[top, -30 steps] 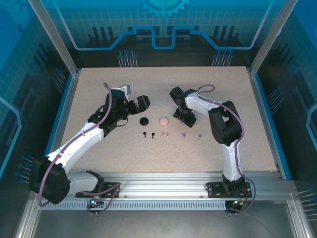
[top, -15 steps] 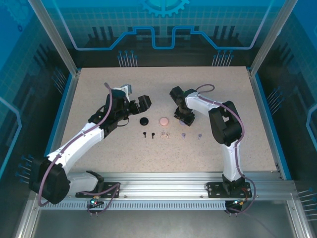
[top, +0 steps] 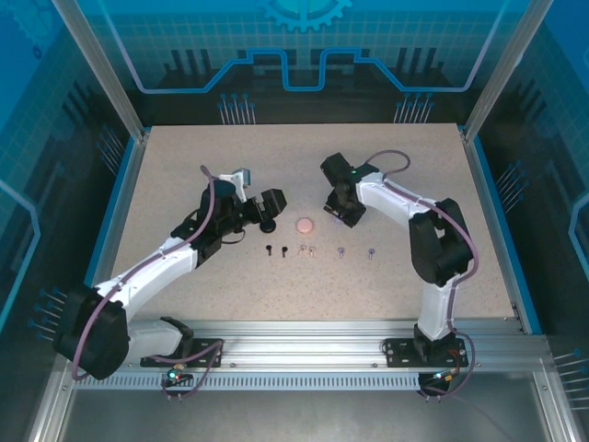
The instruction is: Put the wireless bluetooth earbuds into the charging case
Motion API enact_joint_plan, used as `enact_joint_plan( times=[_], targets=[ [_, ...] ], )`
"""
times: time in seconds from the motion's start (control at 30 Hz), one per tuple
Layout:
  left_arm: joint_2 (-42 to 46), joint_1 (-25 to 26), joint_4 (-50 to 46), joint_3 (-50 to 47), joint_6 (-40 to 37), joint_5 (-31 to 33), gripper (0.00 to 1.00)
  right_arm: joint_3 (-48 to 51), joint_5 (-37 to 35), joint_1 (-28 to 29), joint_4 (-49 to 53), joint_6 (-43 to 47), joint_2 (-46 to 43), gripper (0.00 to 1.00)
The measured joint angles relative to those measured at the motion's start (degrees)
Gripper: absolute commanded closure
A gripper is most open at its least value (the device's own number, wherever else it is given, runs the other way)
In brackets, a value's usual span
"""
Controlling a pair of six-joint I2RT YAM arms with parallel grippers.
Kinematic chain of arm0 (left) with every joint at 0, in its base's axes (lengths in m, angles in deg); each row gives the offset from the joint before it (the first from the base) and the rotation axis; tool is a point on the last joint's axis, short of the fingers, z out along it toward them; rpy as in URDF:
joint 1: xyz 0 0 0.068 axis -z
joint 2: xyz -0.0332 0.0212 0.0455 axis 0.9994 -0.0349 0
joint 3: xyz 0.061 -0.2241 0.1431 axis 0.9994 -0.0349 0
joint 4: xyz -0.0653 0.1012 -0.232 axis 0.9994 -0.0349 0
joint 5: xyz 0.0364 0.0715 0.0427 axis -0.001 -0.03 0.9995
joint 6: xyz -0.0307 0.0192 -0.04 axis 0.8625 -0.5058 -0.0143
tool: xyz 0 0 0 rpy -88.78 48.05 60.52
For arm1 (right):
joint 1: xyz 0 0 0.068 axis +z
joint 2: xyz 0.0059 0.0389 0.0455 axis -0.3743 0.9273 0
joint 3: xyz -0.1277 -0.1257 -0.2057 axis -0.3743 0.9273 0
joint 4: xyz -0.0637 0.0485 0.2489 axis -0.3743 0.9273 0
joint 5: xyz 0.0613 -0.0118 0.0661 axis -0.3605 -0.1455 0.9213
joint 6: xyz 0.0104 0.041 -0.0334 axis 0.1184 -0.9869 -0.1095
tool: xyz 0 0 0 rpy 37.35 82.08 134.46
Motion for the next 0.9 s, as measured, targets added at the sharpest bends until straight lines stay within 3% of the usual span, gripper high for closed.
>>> enact_joint_plan(
  times=[0.33, 0.77, 0.9],
  targets=[
    [-3.17, 2.64, 18.53, -6.73, 4.35, -2.99, 0.01, -1.18, 3.1, 1.05, -2.19, -5.6, -6.82, 0.62],
    [-14.6, 6.67, 39.98, -7.96, 10.47, -3.19, 0.01, -2.16, 4.24, 2.4, -4.31, -12.63, -10.51, 0.62],
    [-18.75, 7.96, 43.78, -7.96, 11.1, -3.17, 0.07, -2.32, 4.26, 2.73, -4.5, -13.25, -10.56, 0.62]
  ],
)
